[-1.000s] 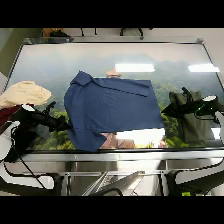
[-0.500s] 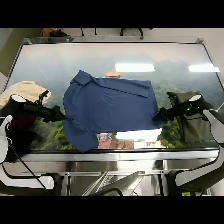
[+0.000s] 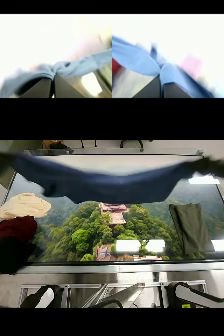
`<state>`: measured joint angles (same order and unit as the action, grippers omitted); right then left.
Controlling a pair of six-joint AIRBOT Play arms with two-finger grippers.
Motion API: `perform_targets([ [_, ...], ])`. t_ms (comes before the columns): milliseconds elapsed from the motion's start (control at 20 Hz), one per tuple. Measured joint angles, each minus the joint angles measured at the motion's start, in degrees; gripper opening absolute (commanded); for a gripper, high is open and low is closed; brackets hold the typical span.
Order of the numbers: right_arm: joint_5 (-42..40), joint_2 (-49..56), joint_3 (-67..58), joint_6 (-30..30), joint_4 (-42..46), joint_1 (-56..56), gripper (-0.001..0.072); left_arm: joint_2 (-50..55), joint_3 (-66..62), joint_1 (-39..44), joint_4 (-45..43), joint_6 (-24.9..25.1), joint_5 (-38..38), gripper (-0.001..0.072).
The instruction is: Fold the shirts.
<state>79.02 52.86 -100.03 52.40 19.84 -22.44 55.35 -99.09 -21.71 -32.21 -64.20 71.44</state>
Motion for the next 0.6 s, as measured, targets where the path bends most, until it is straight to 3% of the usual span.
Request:
perform_targets([
  [250,-8.41,-8.83,-15.13,-0.17,-0.5,-2.95,0.0018,-10.71,-16.74,-7.69,-3.43,-1.29,-5.99,0.002],
  [450,-9.4,-8.41,-16.11,0.48,1.88,-3.5,0.0018,-10.36,-14.64,-9.2,-5.22,-1.31,-5.42,0.002],
  [600,-6.51,-3.34,-10.51,1.11,1.55,-2.45,0.0018,-4.42,-9.29,-4.42,-4.22,0.55,-3.1,0.002],
])
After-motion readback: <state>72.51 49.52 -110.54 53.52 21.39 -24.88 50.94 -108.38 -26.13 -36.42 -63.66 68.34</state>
